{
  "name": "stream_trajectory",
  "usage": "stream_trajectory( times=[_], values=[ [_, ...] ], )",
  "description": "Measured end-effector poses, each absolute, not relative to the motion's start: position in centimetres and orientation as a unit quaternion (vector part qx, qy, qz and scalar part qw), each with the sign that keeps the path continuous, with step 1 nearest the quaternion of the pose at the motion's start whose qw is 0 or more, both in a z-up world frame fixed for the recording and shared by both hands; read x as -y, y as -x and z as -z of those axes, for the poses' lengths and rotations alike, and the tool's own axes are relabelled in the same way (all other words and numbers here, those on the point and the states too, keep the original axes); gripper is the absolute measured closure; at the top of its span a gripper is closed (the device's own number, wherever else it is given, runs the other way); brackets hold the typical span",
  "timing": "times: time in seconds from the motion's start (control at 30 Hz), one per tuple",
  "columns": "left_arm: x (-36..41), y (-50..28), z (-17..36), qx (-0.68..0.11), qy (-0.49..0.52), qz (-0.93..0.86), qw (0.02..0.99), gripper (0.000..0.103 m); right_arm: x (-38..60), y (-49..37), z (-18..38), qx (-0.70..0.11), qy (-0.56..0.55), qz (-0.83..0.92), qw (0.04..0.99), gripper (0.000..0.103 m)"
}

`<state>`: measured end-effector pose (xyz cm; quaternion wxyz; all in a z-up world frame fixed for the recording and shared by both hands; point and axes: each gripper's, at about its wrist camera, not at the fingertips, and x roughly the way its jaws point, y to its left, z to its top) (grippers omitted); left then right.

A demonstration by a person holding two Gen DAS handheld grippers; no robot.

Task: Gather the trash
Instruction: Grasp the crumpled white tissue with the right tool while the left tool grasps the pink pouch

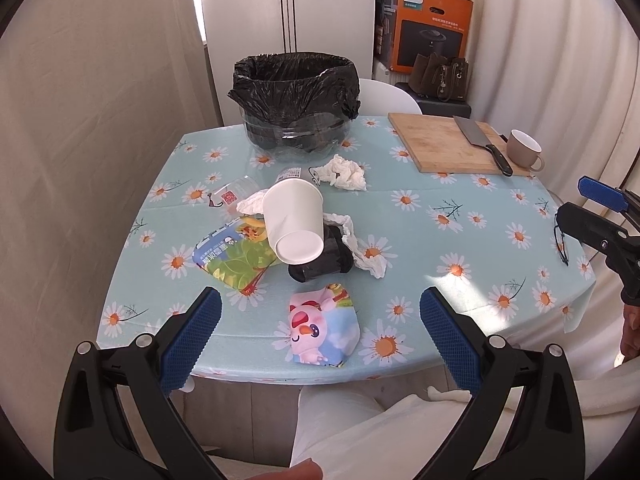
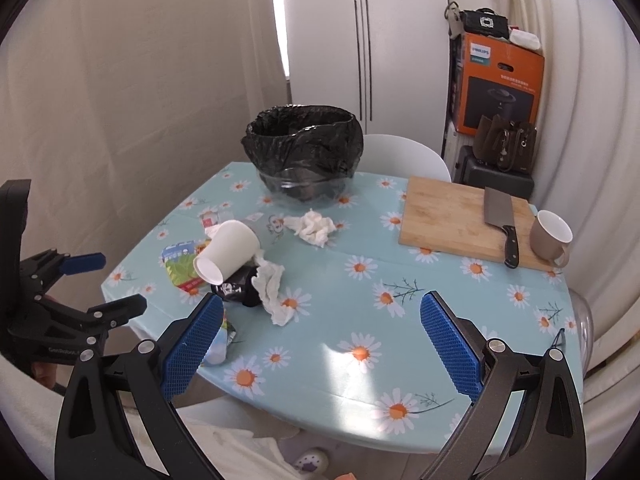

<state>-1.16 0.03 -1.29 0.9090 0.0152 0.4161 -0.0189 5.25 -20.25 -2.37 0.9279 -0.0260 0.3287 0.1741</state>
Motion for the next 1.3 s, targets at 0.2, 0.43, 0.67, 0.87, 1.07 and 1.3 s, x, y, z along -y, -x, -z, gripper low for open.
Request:
stream_trajectory(
  times=[0.2,0.43,0.67,0.87,1.07,1.3],
  values=[
    [-0.7,0.6,2.6,-0.425,0.001,0.017,0.905,0.006,21.1,-6.7,3.4,-0.359,0.014,-0.181,0.915,0.009],
    [-1.3,-1.0,5.1,-0.458,0.013,0.013,0.889,0.006,20.6,-9.7,4.2,-0.384,0.051,-0.189,0.902,0.009],
    [-1.1,-2.1,9.0,-0.504,0.023,0.015,0.863,0.006,19.0,-13.5,4.9,-0.403,0.117,-0.225,0.88,0.009],
    [-0.8,-3.6,10.7,-0.524,0.036,0.005,0.851,0.006,17.8,-17.7,5.9,-0.425,0.134,-0.262,0.856,0.009],
    [-0.7,-5.1,12.8,-0.546,0.041,0.0,0.837,0.006,15.2,-21.3,6.7,-0.428,0.168,-0.301,0.835,0.009],
    [-0.1,-6.3,15.6,-0.572,0.009,-0.01,0.82,0.006,12.0,-25.8,8.8,-0.436,0.186,-0.336,0.814,0.009]
  ],
)
